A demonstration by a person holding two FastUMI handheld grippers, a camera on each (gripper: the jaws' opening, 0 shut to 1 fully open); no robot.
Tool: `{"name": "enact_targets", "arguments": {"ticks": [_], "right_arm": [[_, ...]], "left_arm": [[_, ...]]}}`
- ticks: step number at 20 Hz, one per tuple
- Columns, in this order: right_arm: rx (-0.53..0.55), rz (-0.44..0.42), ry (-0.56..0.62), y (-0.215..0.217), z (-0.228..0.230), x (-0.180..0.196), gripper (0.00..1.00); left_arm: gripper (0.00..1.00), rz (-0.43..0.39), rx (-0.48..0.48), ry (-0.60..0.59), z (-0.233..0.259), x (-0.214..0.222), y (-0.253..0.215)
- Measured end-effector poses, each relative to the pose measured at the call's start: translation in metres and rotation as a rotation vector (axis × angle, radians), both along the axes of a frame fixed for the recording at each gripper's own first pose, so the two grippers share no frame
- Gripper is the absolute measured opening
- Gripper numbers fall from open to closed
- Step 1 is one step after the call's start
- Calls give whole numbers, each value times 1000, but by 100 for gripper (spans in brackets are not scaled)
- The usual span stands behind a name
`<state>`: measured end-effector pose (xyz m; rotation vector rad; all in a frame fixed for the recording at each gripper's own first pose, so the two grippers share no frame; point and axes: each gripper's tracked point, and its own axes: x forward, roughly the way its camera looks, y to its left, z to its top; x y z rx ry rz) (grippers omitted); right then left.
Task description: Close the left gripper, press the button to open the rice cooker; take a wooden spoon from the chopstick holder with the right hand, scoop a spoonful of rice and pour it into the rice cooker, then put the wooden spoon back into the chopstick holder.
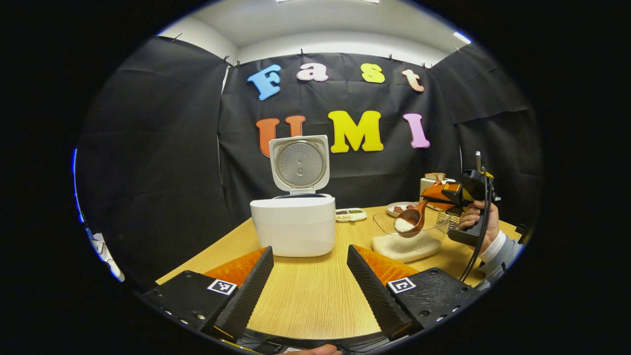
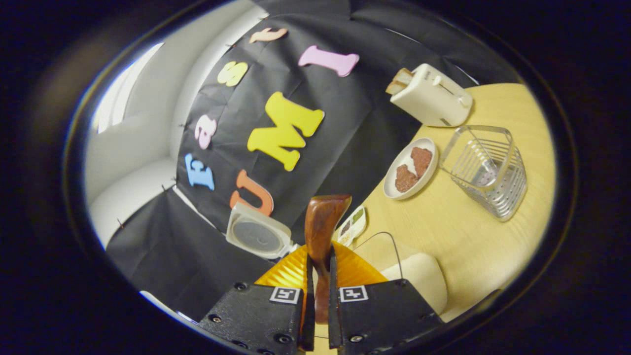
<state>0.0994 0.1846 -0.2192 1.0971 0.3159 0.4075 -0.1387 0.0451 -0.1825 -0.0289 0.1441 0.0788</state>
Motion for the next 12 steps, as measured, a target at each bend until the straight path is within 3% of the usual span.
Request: {"name": "enact_targets", "arguments": {"ticks": [3, 5, 7, 12], "right_arm": [[177, -26, 57, -20, 3, 0, 15], [330, 0, 118, -30, 3, -4, 16], [499, -28, 168, -49, 11, -6, 16], [519, -23, 172, -48, 22, -19, 15]], "left_arm": [[95, 18, -27, 5, -1, 2, 3], [95, 15, -43, -3, -1, 0, 0], [95, 4, -47, -10, -2, 0, -4], [95, -18, -35, 3, -12, 1, -9]]}}
